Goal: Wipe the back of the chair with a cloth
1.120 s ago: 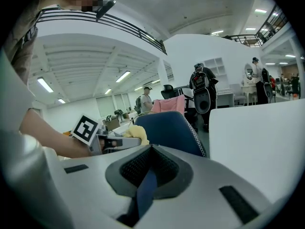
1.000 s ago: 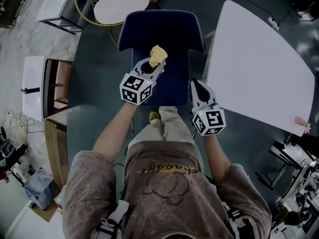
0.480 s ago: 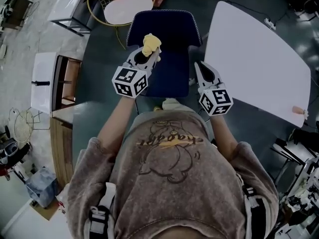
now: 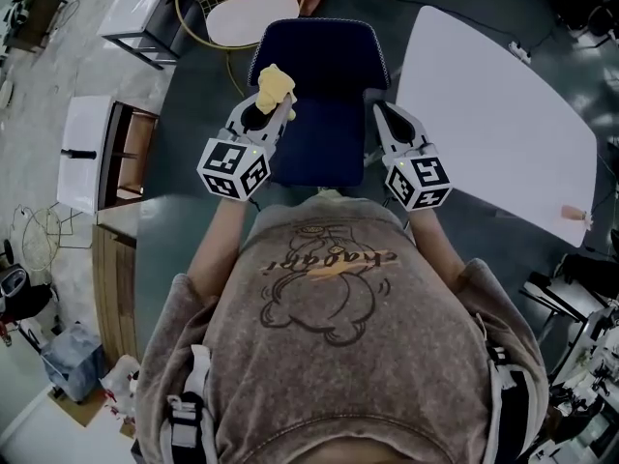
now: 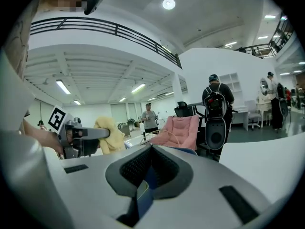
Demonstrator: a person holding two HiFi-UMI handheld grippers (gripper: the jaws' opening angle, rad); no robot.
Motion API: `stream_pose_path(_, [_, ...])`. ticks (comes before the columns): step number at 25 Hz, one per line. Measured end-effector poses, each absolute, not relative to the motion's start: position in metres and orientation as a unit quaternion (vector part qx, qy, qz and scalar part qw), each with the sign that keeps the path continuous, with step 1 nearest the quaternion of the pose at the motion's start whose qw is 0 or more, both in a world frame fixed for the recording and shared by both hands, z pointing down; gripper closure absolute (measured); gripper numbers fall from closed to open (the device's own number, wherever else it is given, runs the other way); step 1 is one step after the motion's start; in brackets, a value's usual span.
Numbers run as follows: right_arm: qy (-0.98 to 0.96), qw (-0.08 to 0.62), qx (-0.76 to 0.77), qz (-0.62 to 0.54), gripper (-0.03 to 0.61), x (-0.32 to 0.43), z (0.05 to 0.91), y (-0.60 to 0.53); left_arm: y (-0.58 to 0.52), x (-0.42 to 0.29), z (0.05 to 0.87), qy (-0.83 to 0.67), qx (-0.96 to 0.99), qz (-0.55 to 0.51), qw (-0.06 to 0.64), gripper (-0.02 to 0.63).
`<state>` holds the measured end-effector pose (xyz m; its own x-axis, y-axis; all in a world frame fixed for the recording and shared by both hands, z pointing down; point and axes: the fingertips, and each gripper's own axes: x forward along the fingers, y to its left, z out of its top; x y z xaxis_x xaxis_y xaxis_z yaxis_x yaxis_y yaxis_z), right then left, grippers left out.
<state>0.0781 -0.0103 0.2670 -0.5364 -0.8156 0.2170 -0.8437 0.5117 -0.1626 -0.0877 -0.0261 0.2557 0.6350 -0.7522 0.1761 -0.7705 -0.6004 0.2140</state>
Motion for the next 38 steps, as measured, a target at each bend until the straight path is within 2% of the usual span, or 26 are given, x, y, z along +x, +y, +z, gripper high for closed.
stream_pose_path(26, [-0.867, 0.065, 0.480, 0.119, 0.554, 0.039, 0.299, -0.012, 0.006, -0.146, 0.290, -0.491, 0.863, 0.010, 0.121, 0.549])
stream_pose_path(38, [-0.873, 0.056, 0.469, 0.124, 0.554, 0.038, 0.296, -0.022, -0.004, -0.151, 0.293, -0.509, 0.848, -0.008, 0.148, 0.549])
